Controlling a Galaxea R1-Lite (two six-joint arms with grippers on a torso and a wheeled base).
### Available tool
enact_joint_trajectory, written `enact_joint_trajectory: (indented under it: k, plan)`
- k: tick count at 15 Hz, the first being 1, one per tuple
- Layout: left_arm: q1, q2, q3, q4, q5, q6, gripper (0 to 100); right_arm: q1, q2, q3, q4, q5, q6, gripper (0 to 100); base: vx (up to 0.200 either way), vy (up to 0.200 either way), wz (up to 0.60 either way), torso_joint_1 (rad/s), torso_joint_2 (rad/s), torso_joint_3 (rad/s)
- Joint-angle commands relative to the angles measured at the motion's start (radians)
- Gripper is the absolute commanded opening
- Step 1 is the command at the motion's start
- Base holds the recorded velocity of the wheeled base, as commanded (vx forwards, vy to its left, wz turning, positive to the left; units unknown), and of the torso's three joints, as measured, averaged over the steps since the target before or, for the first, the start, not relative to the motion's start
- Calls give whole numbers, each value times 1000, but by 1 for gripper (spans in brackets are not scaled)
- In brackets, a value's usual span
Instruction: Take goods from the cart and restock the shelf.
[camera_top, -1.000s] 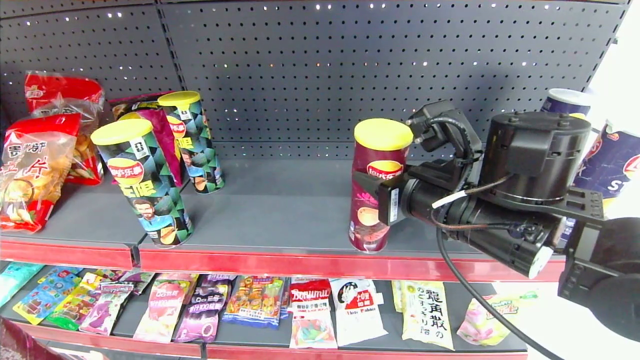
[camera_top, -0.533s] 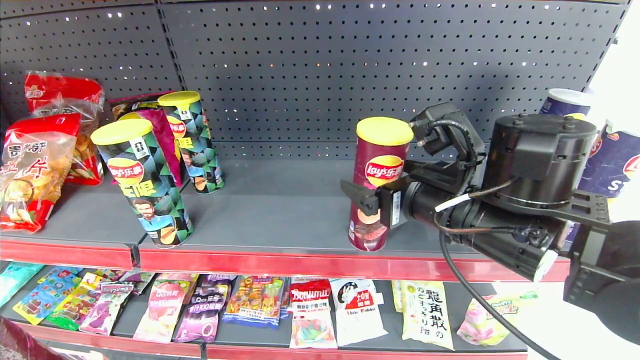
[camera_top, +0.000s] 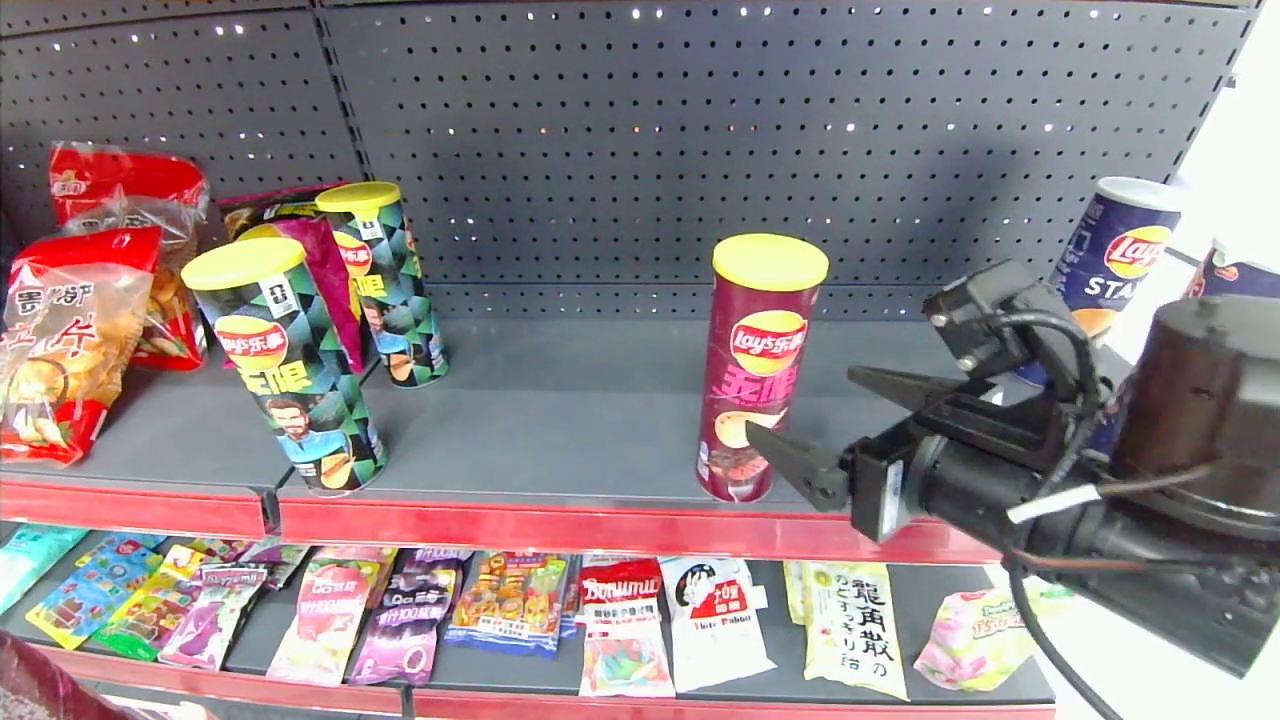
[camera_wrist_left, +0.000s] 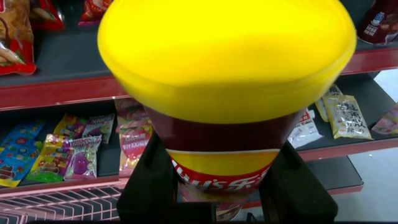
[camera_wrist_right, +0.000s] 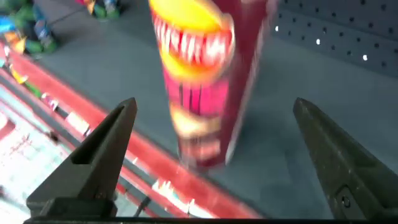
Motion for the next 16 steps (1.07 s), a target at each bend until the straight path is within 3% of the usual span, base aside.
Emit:
enact_joint_trajectory:
  k: [1,3,6,7,8,9,10,11,12,14,16]
  plan:
    - [0,3,0,1,-1,0,0,56,-182,139,0,0,-15,100,0,0,0,0,0,0]
    - [0,25,-3,-6,-1,0,0,13,-304,228,11,3,-82,100,0,0,0,0,0,0]
    - [-3,57,-3,-30,-14,0,0,-226,-486,339,34,18,-133,100,0,0,0,0,0,0]
    - [-3,58,-4,-32,-18,0,0,-264,-518,353,52,24,-133,100,0,0,0,0,0,0]
    - [-3,75,-17,-32,-21,2,0,-412,-684,389,204,60,-127,100,0,0,0,0,0,0]
    - [-3,81,-27,-32,-21,2,0,-461,-756,394,290,66,-124,100,0,0,0,0,0,0]
    - [-3,97,-49,-32,-22,3,0,-551,-942,383,539,64,-119,100,0,0,0,0,0,0]
    - [-3,95,-58,-30,-27,12,0,-570,-1012,374,626,64,-122,100,0,0,0,0,0,0]
    - [-5,95,-58,-22,-57,57,0,-589,-1149,353,789,57,-121,100,0,0,0,0,0,0]
    - [-5,106,-63,-22,-114,63,0,-606,-1324,353,939,57,-130,100,0,0,0,0,0,0]
    - [-5,126,-70,-27,-122,63,0,-603,-1380,388,959,43,-125,100,0,0,0,0,0,0]
